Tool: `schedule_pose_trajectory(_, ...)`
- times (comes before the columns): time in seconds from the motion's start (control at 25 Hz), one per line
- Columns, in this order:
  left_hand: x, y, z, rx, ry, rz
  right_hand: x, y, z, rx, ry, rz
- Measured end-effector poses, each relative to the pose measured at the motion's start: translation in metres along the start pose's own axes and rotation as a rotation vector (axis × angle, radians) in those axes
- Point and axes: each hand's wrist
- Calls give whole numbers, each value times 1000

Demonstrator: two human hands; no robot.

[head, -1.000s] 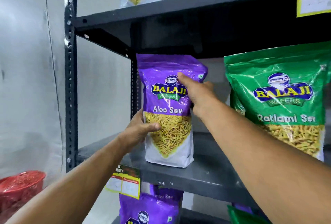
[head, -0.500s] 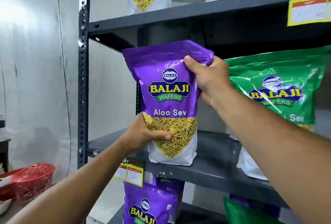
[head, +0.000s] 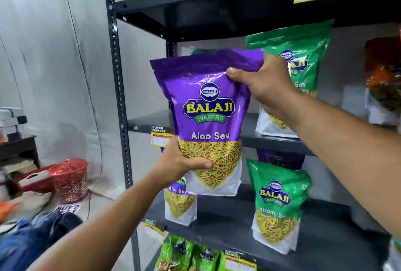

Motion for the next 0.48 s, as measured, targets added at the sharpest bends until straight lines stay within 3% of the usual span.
schedule_pose_trajectory(0.24, 13, -60, -61, -258, 10, 76, -19, -48, 22, 16, -588, -227)
schedule_pose_trajectory(0.48, 40, -97, -136, -471, 66, 151, -17, -77, 61, -59, -959, -522)
Point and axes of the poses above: each hand's wrist, its own y-axis towards the middle knuckle, its own x-axis out of the palm, z = x × y, and after that the axes turned 3 degrees about -y, right-handed
